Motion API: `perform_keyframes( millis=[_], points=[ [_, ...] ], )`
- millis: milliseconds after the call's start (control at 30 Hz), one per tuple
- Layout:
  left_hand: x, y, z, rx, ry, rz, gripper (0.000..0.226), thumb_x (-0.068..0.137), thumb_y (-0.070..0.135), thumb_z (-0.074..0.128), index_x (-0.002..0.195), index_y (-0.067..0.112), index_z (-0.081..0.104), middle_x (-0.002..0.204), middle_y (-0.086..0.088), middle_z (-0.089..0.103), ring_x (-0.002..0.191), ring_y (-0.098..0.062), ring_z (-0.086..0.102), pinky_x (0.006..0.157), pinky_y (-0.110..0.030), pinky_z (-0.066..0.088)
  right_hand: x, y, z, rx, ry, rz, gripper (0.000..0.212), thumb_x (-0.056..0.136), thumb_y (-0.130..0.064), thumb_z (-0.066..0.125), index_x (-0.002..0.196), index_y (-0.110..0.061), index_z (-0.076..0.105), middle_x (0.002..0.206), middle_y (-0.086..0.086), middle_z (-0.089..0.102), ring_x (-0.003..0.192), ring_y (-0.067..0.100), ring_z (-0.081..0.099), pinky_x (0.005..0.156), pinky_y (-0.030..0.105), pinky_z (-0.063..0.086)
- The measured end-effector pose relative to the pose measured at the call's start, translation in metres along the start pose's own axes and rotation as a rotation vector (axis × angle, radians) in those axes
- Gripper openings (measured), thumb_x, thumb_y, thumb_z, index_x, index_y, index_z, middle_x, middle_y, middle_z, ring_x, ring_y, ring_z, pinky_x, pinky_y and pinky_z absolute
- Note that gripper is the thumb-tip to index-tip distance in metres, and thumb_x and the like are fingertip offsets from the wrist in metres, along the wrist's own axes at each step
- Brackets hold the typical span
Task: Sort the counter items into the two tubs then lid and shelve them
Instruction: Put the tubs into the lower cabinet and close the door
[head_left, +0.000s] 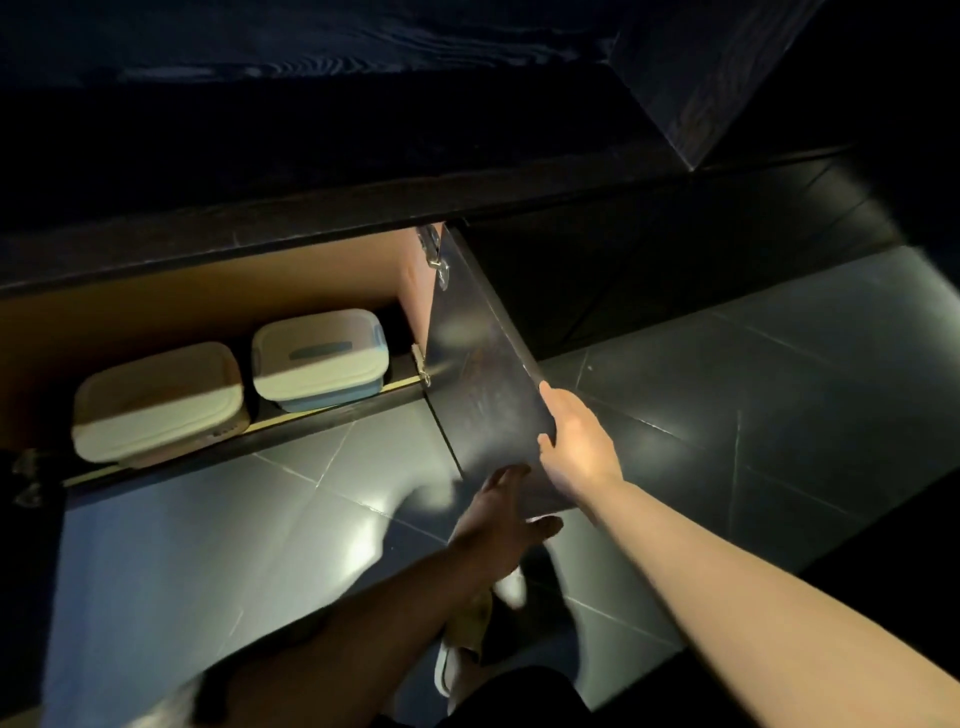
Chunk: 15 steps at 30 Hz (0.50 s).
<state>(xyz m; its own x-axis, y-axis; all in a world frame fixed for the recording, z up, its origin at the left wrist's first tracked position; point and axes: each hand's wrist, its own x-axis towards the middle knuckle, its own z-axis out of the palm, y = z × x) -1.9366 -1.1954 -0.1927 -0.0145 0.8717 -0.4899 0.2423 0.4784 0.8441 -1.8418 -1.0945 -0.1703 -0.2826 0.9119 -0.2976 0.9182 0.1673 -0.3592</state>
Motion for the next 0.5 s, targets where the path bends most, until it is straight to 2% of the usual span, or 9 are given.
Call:
perform_keyframes(
  millis=[67,100,133,200,267,333,400,500],
  points=[
    [-0.005,-0.006,0.002,0.031,-0.007,-0.031,0.079,0.075,0.039,0.074,0.142,0.028,0.034,0.132,0.015,0.048,0.115,-0.006,0.049,0.095,-0.021,0.043,-0.007,-0.007,0.000,0.046,-0.034,-0.050,0.065,0.088,-0.007,0.051,0.145,-0.030,0.031,0.145,-0.007,0.040,0.128,0.021,0.042,0.100,0.032,0.039],
    [-0.008,-0.011,0.002,0.034,-0.003,-0.049,0.081,0.075,0.041,0.074,0.142,0.030,0.032,0.137,0.009,0.046,0.119,-0.013,0.048,0.099,-0.030,0.043,-0.012,-0.013,0.000,0.073,-0.051,-0.088,0.064,0.084,-0.006,0.051,0.142,-0.029,0.037,0.141,-0.005,0.045,0.125,0.023,0.045,0.099,0.033,0.039],
    [-0.012,-0.015,0.000,0.044,0.007,-0.062,0.081,0.075,0.042,0.073,0.143,0.031,0.030,0.138,0.007,0.045,0.120,-0.016,0.048,0.099,-0.033,0.044,-0.016,-0.019,0.002,0.101,-0.058,-0.134,0.062,0.080,-0.005,0.051,0.137,-0.027,0.042,0.136,-0.003,0.049,0.121,0.025,0.049,0.097,0.035,0.041],
    [-0.022,-0.024,-0.006,0.076,0.056,-0.071,0.079,0.075,0.047,0.070,0.142,0.033,0.030,0.136,0.008,0.047,0.121,-0.015,0.048,0.093,-0.025,0.041,-0.026,-0.032,0.011,0.152,-0.073,-0.210,0.060,0.075,-0.001,0.055,0.132,-0.020,0.048,0.129,0.003,0.055,0.116,0.028,0.053,0.094,0.039,0.045],
    [-0.033,-0.035,-0.015,0.036,0.139,-0.056,0.067,0.077,0.047,0.069,0.135,0.036,0.036,0.129,0.009,0.054,0.116,-0.010,0.052,0.086,-0.021,0.042,-0.034,-0.047,0.024,0.218,-0.133,-0.238,0.064,0.076,-0.001,0.059,0.137,-0.017,0.046,0.138,0.003,0.050,0.121,0.026,0.053,0.100,0.041,0.046],
    [-0.042,-0.048,-0.030,-0.052,0.260,-0.046,0.048,0.080,0.038,0.069,0.119,0.047,0.044,0.117,0.013,0.060,0.108,-0.005,0.057,0.086,-0.024,0.047,-0.038,-0.061,0.038,0.229,-0.205,-0.236,0.071,0.082,-0.010,0.062,0.146,-0.021,0.036,0.154,-0.001,0.033,0.132,0.022,0.046,0.107,0.037,0.040],
    [-0.052,-0.062,-0.048,-0.110,0.348,-0.047,0.040,0.083,0.033,0.068,0.104,0.059,0.046,0.107,0.020,0.063,0.103,0.003,0.058,0.088,-0.021,0.048,-0.039,-0.075,0.052,0.175,-0.219,-0.267,0.073,0.085,-0.022,0.065,0.149,-0.024,0.030,0.157,-0.003,0.026,0.136,0.018,0.040,0.110,0.031,0.036],
    [-0.066,-0.077,-0.077,-0.144,0.383,-0.040,0.031,0.084,0.034,0.066,0.103,0.056,0.054,0.104,0.023,0.066,0.099,0.009,0.060,0.090,-0.021,0.049,-0.038,-0.099,0.067,0.089,-0.176,-0.279,0.075,0.085,-0.039,0.066,0.149,-0.027,0.029,0.157,-0.003,0.024,0.139,0.013,0.034,0.108,0.024,0.032]
  ],
)
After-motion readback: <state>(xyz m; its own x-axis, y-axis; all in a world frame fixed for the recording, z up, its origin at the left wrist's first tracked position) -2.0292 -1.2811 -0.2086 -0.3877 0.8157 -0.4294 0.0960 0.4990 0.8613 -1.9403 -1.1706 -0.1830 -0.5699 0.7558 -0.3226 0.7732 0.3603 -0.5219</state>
